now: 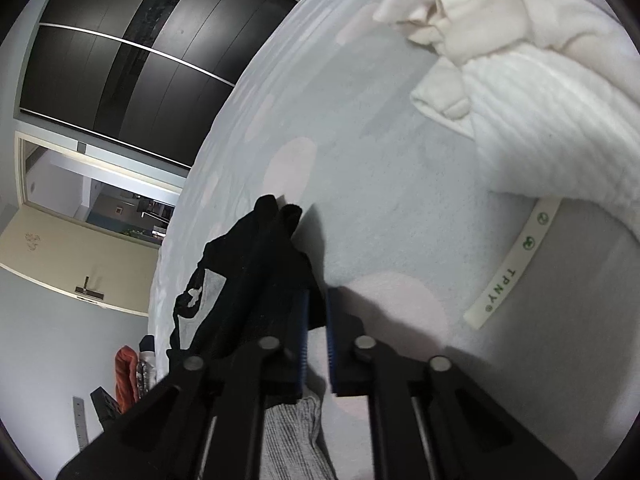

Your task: Fold clothes

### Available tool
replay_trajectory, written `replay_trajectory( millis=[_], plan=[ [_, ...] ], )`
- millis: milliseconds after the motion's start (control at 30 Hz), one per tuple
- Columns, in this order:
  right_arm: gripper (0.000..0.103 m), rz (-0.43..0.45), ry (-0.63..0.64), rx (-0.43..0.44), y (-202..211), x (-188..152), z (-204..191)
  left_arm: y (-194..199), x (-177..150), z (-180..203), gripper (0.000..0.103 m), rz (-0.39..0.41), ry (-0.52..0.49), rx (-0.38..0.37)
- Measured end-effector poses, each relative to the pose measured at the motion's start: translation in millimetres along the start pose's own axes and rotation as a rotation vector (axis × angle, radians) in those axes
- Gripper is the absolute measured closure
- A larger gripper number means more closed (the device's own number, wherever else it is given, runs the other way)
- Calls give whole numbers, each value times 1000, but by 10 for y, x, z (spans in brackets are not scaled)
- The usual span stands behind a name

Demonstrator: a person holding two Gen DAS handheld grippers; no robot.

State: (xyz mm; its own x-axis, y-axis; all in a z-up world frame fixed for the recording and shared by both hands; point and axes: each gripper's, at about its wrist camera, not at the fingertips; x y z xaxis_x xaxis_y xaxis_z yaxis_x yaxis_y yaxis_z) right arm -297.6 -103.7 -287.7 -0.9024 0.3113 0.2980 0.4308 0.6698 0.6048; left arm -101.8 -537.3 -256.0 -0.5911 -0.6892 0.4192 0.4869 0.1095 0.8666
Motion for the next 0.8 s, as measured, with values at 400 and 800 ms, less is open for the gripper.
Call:
replay_trajectory(
  millis=[400, 800],
  plan=[
    [98, 14, 0, -25, 300, 73, -75, 8, 53, -166, 94, 57, -38, 76],
    [92, -55, 71, 24, 47, -78, -143, 21, 51, -182, 90, 55, -41, 71]
  ],
)
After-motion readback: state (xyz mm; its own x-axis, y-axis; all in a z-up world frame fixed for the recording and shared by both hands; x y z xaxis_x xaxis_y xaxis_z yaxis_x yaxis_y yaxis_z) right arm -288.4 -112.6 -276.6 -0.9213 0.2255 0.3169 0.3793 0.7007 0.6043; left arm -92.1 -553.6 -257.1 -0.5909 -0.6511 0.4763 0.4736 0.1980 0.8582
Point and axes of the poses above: each gripper's, at about its wrist camera, not at the fingertips, and y roughly against the way its jaws point, z to its right, x to its top, and after that the axes turned 4 degrees about z, right-handed
